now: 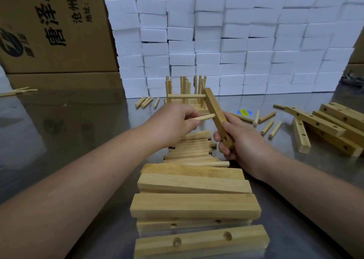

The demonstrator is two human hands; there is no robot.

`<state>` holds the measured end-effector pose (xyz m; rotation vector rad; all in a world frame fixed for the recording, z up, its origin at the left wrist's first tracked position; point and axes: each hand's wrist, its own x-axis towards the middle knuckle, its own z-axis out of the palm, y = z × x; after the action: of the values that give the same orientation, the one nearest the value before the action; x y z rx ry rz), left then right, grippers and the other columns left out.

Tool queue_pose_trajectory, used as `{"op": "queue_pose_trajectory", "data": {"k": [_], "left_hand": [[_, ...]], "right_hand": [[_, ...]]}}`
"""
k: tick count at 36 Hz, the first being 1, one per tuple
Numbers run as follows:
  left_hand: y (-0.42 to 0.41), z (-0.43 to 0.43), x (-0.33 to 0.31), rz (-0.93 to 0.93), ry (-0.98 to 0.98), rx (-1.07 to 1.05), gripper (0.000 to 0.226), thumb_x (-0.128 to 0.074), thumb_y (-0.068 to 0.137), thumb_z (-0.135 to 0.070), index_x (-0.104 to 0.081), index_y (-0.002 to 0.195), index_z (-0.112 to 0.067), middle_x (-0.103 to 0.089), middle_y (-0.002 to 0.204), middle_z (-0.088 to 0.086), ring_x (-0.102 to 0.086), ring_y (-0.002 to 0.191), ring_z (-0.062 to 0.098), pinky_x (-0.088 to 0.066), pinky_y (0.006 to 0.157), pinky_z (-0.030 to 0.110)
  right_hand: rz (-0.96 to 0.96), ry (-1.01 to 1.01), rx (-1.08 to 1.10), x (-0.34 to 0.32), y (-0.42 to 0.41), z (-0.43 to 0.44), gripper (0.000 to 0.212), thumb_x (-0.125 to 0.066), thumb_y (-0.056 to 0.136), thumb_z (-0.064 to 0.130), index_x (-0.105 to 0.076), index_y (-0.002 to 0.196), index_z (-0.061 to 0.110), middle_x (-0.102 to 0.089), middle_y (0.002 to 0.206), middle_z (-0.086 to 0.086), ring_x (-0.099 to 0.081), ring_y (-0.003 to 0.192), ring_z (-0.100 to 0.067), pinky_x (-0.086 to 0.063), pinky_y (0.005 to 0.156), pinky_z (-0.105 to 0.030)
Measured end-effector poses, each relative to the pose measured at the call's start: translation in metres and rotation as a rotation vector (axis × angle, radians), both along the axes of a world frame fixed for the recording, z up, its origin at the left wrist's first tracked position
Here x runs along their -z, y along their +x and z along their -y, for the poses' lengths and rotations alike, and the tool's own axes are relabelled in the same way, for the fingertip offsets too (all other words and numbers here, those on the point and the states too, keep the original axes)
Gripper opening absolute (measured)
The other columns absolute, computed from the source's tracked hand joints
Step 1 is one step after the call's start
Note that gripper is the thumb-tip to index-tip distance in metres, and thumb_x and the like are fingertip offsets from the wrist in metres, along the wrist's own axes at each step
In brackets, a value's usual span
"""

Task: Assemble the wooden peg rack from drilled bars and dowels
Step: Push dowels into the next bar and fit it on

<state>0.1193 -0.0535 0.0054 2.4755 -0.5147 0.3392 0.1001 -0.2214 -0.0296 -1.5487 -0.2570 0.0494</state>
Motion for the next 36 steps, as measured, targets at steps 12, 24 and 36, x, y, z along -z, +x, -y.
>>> {"op": "queue_pose_trajectory", "data": {"k": [12, 24, 36], "left_hand": [[-0.007, -0.003, -0.006, 0.228, 0.313, 0.047, 0.027, -0.042, 0.097, -0.029, -0.065, 0.11, -0.025, -0.063, 0.079, 0.001, -0.054, 0.077, 0.017, -0.045, 0.073, 0.036], [-0.005, -0.001, 0.001, 0.102, 0.054, 0.06, 0.026, -0.048, 0.095, -0.025, -0.066, 0.112, -0.033, -0.05, 0.047, -0.013, -0.047, 0.05, 0.001, -0.035, 0.049, 0.018], [0.0, 0.001, -0.001, -0.164, -0.255, 0.021, 0.022, -0.054, 0.092, -0.029, -0.071, 0.078, -0.029, -0.05, 0.058, -0.006, -0.034, 0.037, 0.003, -0.029, 0.036, 0.013]], "right_hand": [[0.036, -0.068, 0.021, -0.002, -0.005, -0.002, 0.034, -0.031, 0.101, 0.026, -0.045, 0.13, 0.038, -0.045, 0.063, 0.003, -0.036, 0.046, -0.006, -0.03, 0.042, -0.018], [0.085, -0.112, 0.039, -0.003, -0.008, -0.004, 0.033, -0.033, 0.101, 0.026, -0.044, 0.131, 0.033, -0.041, 0.068, -0.002, -0.036, 0.043, -0.002, -0.033, 0.041, -0.014], [0.121, -0.134, 0.087, -0.005, -0.009, -0.005, 0.033, -0.032, 0.101, 0.025, -0.043, 0.131, 0.031, -0.042, 0.069, -0.003, -0.037, 0.043, 0.001, -0.034, 0.042, -0.013]]}}
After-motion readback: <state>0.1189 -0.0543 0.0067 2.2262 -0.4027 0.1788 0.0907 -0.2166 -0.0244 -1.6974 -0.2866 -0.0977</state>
